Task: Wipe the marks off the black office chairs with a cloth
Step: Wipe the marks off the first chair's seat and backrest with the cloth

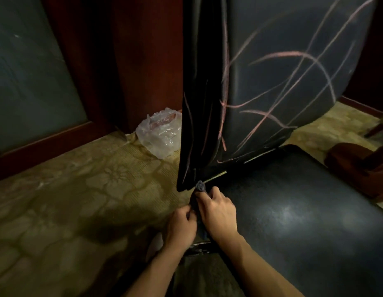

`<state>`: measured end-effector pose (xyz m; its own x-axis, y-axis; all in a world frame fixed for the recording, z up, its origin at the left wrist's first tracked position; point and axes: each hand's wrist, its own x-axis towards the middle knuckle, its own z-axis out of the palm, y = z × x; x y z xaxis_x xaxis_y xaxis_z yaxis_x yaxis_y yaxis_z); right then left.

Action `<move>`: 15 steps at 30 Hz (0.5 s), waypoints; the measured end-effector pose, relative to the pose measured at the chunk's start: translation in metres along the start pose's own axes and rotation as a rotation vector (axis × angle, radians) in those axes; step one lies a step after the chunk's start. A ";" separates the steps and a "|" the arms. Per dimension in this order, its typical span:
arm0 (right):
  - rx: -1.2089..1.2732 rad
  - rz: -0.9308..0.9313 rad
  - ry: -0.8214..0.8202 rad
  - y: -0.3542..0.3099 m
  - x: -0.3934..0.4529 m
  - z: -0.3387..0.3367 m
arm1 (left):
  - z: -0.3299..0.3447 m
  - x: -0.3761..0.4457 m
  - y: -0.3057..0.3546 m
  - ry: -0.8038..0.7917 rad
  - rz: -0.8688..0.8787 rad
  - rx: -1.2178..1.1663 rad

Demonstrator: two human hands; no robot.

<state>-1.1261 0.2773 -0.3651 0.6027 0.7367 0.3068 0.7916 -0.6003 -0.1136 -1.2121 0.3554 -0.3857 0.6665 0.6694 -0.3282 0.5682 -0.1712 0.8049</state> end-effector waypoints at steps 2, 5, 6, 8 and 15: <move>0.029 0.056 -0.021 -0.008 -0.016 -0.004 | -0.002 -0.010 -0.009 0.035 -0.033 -0.134; 0.087 0.199 -0.045 -0.022 -0.032 -0.011 | -0.002 -0.032 -0.013 0.101 -0.047 -0.286; 0.103 0.230 -0.070 -0.026 -0.035 -0.014 | -0.003 -0.040 -0.013 0.112 -0.034 -0.297; 0.130 0.250 -0.126 -0.031 -0.040 -0.020 | -0.004 -0.051 -0.013 0.091 -0.031 -0.381; 0.301 0.256 -0.200 -0.031 -0.059 -0.037 | -0.025 -0.080 -0.020 -0.011 -0.004 -0.527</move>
<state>-1.1899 0.2410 -0.3443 0.7675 0.6393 0.0474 0.5901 -0.6757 -0.4419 -1.2897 0.3235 -0.3631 0.6716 0.6608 -0.3350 0.2531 0.2203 0.9420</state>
